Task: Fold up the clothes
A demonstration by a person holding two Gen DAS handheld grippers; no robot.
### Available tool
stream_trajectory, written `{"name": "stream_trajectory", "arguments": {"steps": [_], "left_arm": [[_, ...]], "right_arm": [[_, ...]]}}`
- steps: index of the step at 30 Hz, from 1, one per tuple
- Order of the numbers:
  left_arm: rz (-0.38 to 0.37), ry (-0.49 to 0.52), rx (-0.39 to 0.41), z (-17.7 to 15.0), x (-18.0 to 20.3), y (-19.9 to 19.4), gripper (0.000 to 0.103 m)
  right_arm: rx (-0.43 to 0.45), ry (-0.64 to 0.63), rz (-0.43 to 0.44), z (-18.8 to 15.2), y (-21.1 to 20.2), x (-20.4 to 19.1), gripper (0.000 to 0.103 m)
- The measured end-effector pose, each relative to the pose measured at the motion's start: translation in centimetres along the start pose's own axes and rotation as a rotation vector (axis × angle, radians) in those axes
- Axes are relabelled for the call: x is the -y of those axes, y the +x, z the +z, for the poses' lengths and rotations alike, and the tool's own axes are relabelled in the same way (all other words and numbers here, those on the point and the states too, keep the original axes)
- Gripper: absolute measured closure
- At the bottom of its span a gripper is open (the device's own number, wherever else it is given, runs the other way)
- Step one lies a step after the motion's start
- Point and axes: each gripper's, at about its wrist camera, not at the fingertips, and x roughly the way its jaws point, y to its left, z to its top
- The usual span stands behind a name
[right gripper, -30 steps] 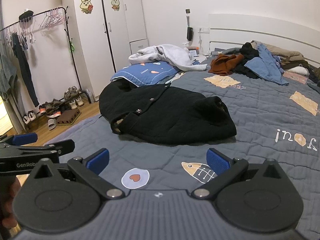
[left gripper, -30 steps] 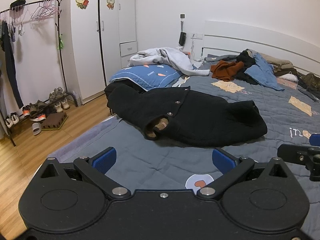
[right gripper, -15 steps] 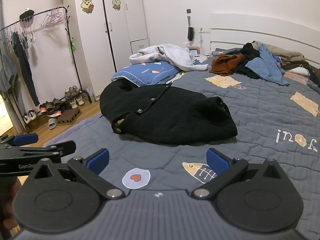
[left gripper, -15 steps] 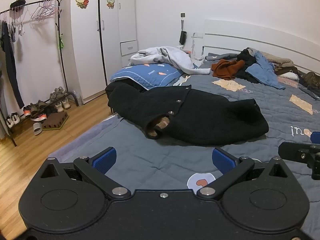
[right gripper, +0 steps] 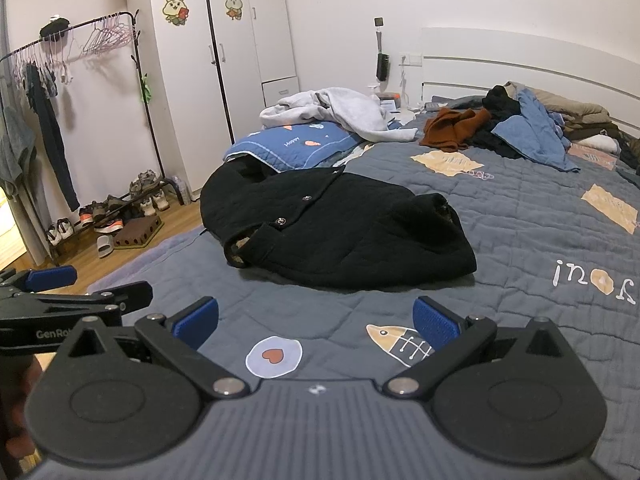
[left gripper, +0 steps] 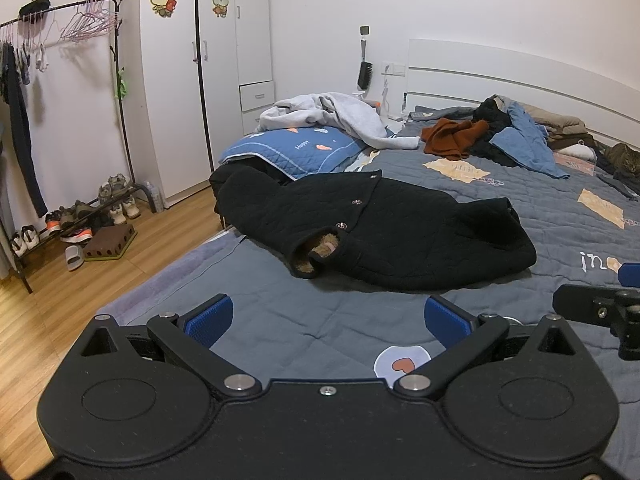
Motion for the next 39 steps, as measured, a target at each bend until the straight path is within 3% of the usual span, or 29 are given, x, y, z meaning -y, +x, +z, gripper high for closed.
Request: {"name": "stream_trajectory", "arguments": {"steps": [24, 39], "left_arm": [[-0.004, 0.003, -0.005, 0.0, 0.1, 0.2, 0.000], [0.000, -0.005, -0.010, -0.5, -0.4, 1.2, 0.000]], "right_arm": [[-0.007, -0.003, -0.002, 0.3, 0.6, -0.1, 0.000], [-0.021, 0.006, 0.000, 0.6, 3.2, 0.4, 0.000]]}}
